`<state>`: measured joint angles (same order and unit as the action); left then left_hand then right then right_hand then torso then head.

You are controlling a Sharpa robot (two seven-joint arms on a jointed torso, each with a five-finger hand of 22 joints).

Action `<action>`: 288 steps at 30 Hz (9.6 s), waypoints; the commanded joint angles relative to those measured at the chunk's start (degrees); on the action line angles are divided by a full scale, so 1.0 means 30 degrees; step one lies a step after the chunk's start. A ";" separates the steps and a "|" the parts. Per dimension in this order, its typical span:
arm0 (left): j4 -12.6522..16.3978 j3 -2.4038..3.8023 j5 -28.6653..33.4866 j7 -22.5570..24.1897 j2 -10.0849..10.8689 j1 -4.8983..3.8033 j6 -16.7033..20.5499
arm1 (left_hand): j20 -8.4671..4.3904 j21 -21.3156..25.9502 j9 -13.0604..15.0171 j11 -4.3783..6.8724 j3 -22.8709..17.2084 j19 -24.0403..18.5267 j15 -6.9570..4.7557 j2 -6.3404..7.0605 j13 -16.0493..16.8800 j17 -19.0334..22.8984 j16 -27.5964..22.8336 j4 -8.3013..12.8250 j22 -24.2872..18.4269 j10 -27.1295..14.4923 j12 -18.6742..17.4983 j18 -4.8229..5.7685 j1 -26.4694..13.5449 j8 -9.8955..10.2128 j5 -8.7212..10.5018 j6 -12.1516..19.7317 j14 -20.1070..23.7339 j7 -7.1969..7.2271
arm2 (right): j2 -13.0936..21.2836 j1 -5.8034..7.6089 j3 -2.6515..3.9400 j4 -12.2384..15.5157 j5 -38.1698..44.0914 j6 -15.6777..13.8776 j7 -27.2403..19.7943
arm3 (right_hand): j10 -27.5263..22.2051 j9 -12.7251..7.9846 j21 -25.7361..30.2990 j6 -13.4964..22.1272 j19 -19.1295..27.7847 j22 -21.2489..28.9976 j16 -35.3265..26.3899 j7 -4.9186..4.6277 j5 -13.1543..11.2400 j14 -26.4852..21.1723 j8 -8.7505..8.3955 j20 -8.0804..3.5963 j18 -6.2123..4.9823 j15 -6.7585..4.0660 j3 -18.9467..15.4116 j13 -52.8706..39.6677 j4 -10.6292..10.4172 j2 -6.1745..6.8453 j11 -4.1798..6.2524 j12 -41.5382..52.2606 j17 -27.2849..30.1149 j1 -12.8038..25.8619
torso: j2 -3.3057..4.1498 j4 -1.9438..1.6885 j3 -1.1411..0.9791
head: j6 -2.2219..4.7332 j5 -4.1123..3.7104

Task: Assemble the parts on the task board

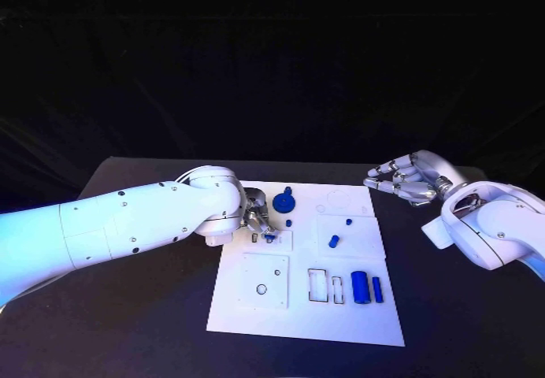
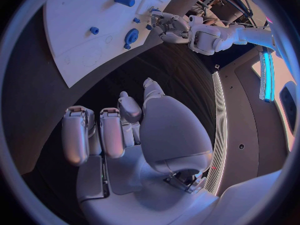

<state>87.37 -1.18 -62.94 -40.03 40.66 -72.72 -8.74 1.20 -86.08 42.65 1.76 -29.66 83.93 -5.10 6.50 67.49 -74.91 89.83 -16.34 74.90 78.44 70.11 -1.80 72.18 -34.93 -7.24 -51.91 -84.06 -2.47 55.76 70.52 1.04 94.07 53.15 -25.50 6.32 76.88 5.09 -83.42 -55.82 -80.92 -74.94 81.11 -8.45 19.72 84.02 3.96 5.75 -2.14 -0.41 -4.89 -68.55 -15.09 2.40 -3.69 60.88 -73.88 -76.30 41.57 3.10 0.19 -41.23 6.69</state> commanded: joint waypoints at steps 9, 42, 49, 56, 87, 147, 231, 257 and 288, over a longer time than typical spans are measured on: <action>0.0011 0.0009 -0.1609 -0.1121 -0.0138 0.0319 0.0403 | 0.0101 -0.0054 0.0059 0.0037 -0.2880 0.0839 0.0051 0.0078 -0.0139 -0.5030 0.0058 0.2777 0.3010 0.0092 -0.0102 0.0088 -0.0283 -0.0100 0.0090 -0.0041 -0.1980 0.0099 | -0.0017 -0.0020 -0.0004 0.0146 0.0029 0.0298 -0.0079 | 0.0003 0.0031 0.0099 -0.0132 0.0100 -0.0980 -0.0065 0.0062 -0.0130 0.0919 0.0035 -0.0076 -0.0297 -0.0161 -0.0162 0.0018 -0.0016 -0.0114 0.0141 -0.0094 -0.0001 0.0028 | 0.0021 0.0053 -0.0008 | -0.0053 0.0071; 0.0193 0.0016 -0.1920 -0.1265 0.0075 0.0428 -0.1169 | 0.0093 -0.0115 0.0136 0.0057 -0.3023 0.0903 0.0041 0.0082 -0.0092 -0.5030 0.0058 0.2959 0.3122 0.0136 -0.0050 0.0115 -0.0356 -0.0120 0.0303 -0.0022 -0.1980 0.0120 | -0.0037 -0.0084 -0.0006 0.0123 0.0073 0.0452 -0.0100 | -0.0002 0.0034 0.0102 -0.0136 0.0097 -0.0980 -0.0076 0.0064 -0.0187 0.0919 0.0033 -0.0078 -0.0297 -0.0162 -0.0197 0.0034 -0.0024 -0.0137 0.0142 -0.0107 0.0011 0.0023 | 0.0024 0.0037 0.0006 | -0.0197 0.0084; 0.0261 0.0017 -0.1920 -0.1274 0.0115 0.0430 -0.1350 | 0.0092 -0.0126 0.0141 0.0058 -0.3029 0.0914 0.0040 0.0084 -0.0077 -0.5030 0.0058 0.2969 0.3140 0.0146 -0.0035 0.0119 -0.0362 -0.0124 0.0310 -0.0026 -0.1980 0.0121 | -0.0030 -0.0090 -0.0006 0.0130 0.0073 0.0463 -0.0095 | -0.0002 0.0034 0.0102 -0.0136 0.0097 -0.0980 -0.0076 0.0064 -0.0187 0.0919 0.0033 -0.0078 -0.0297 -0.0162 -0.0197 0.0034 -0.0024 -0.0137 0.0142 -0.0107 0.0011 0.0023 | 0.0028 0.0053 -0.0002 | -0.0233 0.0093; 0.0262 0.0017 -0.1920 -0.1297 0.0143 0.0431 -0.1696 | 0.0092 -0.0138 0.0145 0.0058 -0.3032 0.0925 0.0039 0.0087 -0.0089 -0.5030 0.0058 0.2977 0.3159 0.0142 -0.0045 0.0124 -0.0367 -0.0126 0.0315 -0.0030 -0.1980 0.0122 | -0.0014 -0.0093 -0.0006 0.0137 0.0076 0.0467 -0.0089 | -0.0002 0.0034 0.0102 -0.0136 0.0097 -0.0980 -0.0076 0.0064 -0.0187 0.0919 0.0033 -0.0078 -0.0297 -0.0162 -0.0197 0.0034 -0.0024 -0.0137 0.0142 -0.0107 0.0011 0.0023 | 0.0024 0.0053 -0.0013 | -0.0257 0.0080; -0.0316 0.0017 -0.1557 -0.1316 -0.0280 0.0426 -0.2174 | -0.0011 -0.0230 0.0315 0.0191 -0.1889 0.1046 -0.0076 -0.0090 0.0120 -0.5030 0.0058 0.2187 0.3367 0.0364 0.0206 0.0169 -0.2796 -0.0131 0.0444 -0.0688 -0.1980 0.0314 | 0.0100 -0.0088 -0.0006 0.0353 -0.0029 0.0595 -0.0038 | -0.0002 0.0034 0.0102 -0.0136 0.0097 -0.0980 -0.0076 0.0064 -0.0187 0.0919 0.0033 -0.0078 -0.0297 -0.0162 -0.0197 0.0034 -0.0024 -0.0137 0.0142 -0.0107 0.0011 0.0023 | 0.0020 0.0051 -0.0008 | -0.0328 0.0027; -0.0964 0.0020 -0.1443 -0.1327 -0.0597 0.0428 -0.3192 | -0.0184 -0.0392 0.0703 0.0372 0.0333 0.1258 -0.0250 0.0124 0.0296 -0.5030 0.0058 0.0302 0.3718 0.0567 0.0433 0.0251 -0.6356 -0.0508 0.0415 -0.1350 -0.1980 0.0535 | 0.0367 -0.0074 -0.0002 0.0771 -0.0102 0.0881 -0.0213 | 0.0007 0.0047 0.0208 -0.0166 0.0215 -0.0814 -0.0185 0.0071 -0.0250 0.0889 0.0038 -0.0082 -0.0338 -0.0166 -0.0363 0.0047 -0.0069 -0.0152 0.0147 -0.0096 0.0168 0.0064 | 0.0005 0.0025 0.0007 | -0.0406 0.0016; -0.6998 0.0552 -0.1449 -0.1019 -0.2723 -0.1828 -0.4336 | 0.0526 0.0924 -0.2669 -0.0498 0.8382 0.0481 0.0483 -0.1648 -0.2306 -0.5030 0.0058 -0.0134 0.2458 -0.1002 -0.1597 -0.0137 -0.3182 0.2407 0.0789 -0.0579 -0.1980 -0.0463 | -0.0150 -0.0188 -0.0044 -0.0052 0.0028 0.1175 -0.0159 | 0.0041 0.0062 0.0231 -0.0182 0.0207 -0.0805 -0.0198 0.0078 -0.0246 0.0903 0.0032 -0.0086 -0.0338 -0.0170 -0.0669 0.0045 -0.0222 -0.0214 0.0149 -0.0048 0.0147 0.0239 | 0.0015 0.0019 0.0027 | -0.0047 0.0245; -0.6938 0.0446 -0.0943 -0.1129 -0.2800 -0.1631 -0.5410 | 0.0424 0.0699 -0.2628 -0.0363 0.8485 0.0655 0.0372 -0.1950 -0.2090 -0.5030 0.0058 -0.0035 0.2739 -0.0778 -0.1350 -0.0062 -0.3028 0.2172 0.0732 -0.0833 -0.1980 -0.0310 | -0.0154 -0.0205 -0.0044 -0.0070 0.0080 0.1103 -0.0110 | 0.0042 0.0064 0.0230 -0.0182 0.0200 -0.0811 -0.0200 0.0080 -0.0186 0.0905 0.0030 -0.0088 -0.0337 -0.0173 -0.0677 0.0046 -0.0206 -0.0248 0.0153 -0.0044 0.0146 0.0193 | 0.0008 0.0019 0.0003 | -0.0056 0.0260; -0.7107 0.0439 -0.0711 -0.1165 -0.2888 -0.1581 -0.5286 | 0.0224 0.0686 -0.2551 -0.0128 0.6113 0.0705 0.0176 -0.2909 -0.2249 -0.5030 0.0058 0.1690 0.2878 -0.0771 -0.1447 -0.0042 0.1056 0.1969 0.0712 -0.0498 -0.1980 -0.0078 | -0.0178 -0.0205 -0.0044 -0.0061 0.0083 0.1059 -0.0144 | 0.0027 0.0064 0.0233 -0.0180 0.0202 -0.0807 -0.0210 0.0080 -0.0160 0.0904 0.0028 -0.0089 -0.0338 -0.0174 -0.0683 0.0072 -0.0198 -0.0265 0.0154 -0.0076 0.0160 0.0169 | 0.0017 0.0028 0.0000 | -0.0129 0.0300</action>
<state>66.06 0.14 -65.59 -40.02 32.15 -77.52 -23.88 2.32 -83.87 34.96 0.93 -10.92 84.03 -4.20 -1.84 60.78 -74.93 89.83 -11.40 74.91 76.16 65.91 -1.80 74.76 -28.78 -4.76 -53.67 -83.96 -2.80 55.28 69.94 0.91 93.84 52.82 -22.70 6.19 77.09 5.20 -82.98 -55.99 -80.72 -74.94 80.67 -8.27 18.97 84.02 3.96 5.55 -2.14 -0.41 -6.62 -68.43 -15.56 2.11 -3.48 60.88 -73.38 -76.00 41.61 3.16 0.21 -41.56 7.62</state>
